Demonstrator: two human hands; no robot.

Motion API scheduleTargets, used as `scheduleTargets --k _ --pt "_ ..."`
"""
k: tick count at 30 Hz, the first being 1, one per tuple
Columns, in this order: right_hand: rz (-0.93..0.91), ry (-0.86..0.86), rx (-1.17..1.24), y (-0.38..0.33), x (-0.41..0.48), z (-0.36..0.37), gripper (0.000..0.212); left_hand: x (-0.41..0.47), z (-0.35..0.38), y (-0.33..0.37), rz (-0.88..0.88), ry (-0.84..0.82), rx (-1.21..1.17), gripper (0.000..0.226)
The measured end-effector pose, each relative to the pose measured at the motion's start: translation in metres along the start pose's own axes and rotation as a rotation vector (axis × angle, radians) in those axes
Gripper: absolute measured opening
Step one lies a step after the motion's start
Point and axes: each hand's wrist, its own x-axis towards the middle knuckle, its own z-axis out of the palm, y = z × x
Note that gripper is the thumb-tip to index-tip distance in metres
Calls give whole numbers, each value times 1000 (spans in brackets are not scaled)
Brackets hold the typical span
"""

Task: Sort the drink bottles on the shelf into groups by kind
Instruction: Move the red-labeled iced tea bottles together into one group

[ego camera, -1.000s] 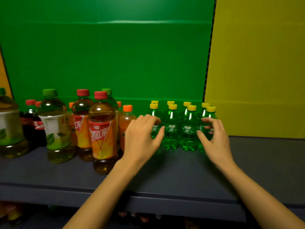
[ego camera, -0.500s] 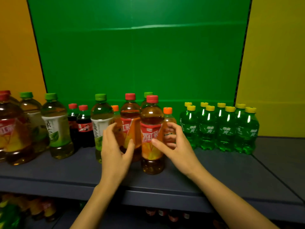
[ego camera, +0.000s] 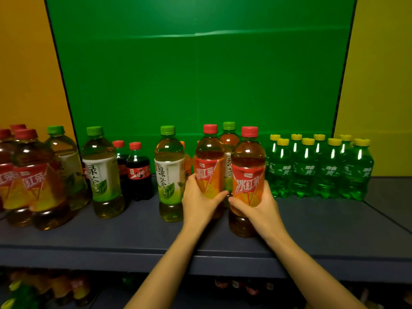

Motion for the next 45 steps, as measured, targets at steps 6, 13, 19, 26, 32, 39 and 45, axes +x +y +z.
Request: scheduleTargets --k 6,13,19,26,32,39,45 --pt "-12 -49 125 -4 -10 -6 60 -19 -3 10 38 -18 -53 72" --pt "-22 -116 283 -16 -20 9 72 -37 -39 15 18 62 -225 61" --pt "-11 -278 406 -33 -24 61 71 -48 -117 12 28 234 -189 58" --pt "-14 -420 481 -56 -40 157 59 -64 -227 -21 -14 446 -40 63" --pt "-12 -509 499 -81 -72 265 79 -71 -338 -62 -51 524 35 58" --pt "-36 -469 481 -103 -104 380 68 -69 -454 -114 -81 497 88 61" --pt "-87 -404 378 -118 -100 457 81 -48 -506 -149 -105 453 75 67"
